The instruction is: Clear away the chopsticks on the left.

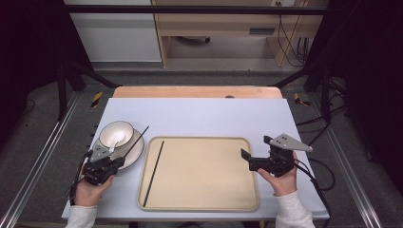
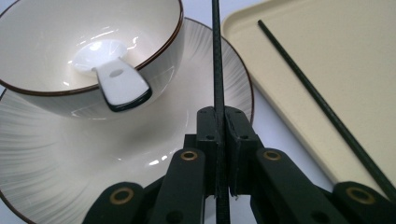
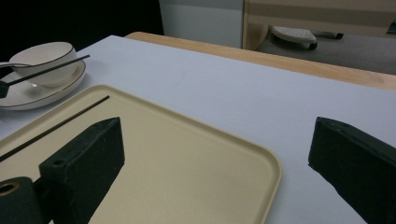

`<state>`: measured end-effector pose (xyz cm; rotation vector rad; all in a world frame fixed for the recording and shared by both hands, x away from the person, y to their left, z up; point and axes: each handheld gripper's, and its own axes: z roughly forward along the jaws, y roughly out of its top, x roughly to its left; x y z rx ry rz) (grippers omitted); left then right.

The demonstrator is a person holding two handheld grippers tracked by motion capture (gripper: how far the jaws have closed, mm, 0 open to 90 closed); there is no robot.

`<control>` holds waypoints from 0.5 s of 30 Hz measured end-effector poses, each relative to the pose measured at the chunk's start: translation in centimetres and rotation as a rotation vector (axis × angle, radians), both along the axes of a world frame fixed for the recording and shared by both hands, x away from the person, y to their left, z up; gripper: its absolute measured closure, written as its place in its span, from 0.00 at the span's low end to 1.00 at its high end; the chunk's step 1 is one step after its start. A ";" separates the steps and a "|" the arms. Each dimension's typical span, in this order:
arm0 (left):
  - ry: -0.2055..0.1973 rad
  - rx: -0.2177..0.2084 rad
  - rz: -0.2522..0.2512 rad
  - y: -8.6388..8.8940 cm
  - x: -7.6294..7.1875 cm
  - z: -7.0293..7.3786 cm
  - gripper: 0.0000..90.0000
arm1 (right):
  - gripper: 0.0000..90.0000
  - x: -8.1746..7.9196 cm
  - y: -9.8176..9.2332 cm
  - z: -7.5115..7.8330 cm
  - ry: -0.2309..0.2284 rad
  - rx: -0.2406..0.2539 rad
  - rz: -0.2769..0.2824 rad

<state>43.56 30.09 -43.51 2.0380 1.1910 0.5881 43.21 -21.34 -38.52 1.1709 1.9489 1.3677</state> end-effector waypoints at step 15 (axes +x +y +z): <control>-0.075 -0.068 0.011 -3.4 -1.9 1.0 0.95 | 0.04 -0.1 -0.2 0.1 -0.006 0.004 -0.002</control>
